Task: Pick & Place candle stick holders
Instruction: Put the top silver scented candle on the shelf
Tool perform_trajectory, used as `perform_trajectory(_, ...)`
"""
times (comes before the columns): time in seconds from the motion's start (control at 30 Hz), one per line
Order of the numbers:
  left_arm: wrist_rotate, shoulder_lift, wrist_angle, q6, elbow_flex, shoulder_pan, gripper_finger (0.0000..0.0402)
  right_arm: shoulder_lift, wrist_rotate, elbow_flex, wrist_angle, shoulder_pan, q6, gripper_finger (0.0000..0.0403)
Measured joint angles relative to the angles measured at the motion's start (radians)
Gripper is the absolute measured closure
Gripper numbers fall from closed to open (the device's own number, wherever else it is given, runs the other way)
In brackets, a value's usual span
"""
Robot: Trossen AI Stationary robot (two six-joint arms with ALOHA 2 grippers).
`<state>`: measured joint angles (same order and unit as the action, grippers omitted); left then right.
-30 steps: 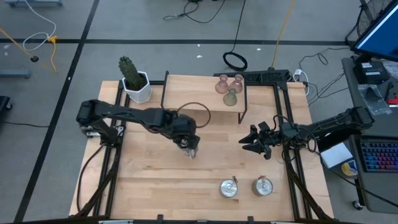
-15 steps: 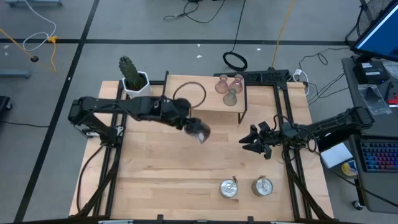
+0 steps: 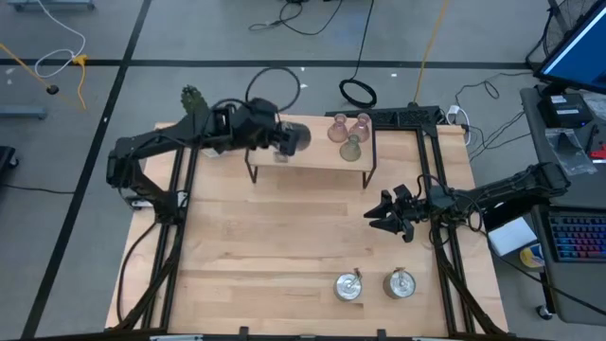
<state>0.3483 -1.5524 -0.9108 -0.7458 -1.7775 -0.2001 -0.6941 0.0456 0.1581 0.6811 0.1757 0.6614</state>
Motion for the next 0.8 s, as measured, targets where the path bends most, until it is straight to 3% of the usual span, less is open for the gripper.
perform_trajectory(0.23, 0.011, -0.035, 0.001, 0.099, -0.001, -0.096, 0.0045, 0.0, 0.0, 0.0, 0.0, 0.0, 0.008, 0.0236)
perform_trajectory(0.57, -0.097, -0.163, -0.003, 0.171, 0.0, -0.211, 0.0045, 0.0, -0.026, 0.0, -0.004, 0.0, 0.034, 0.0236)
perform_trajectory(0.8, -0.131, -0.165, -0.066, 0.192, -0.108, -0.278, 0.0045, 0.0, -0.046, 0.0, -0.004, 0.0, 0.034, 0.0236)
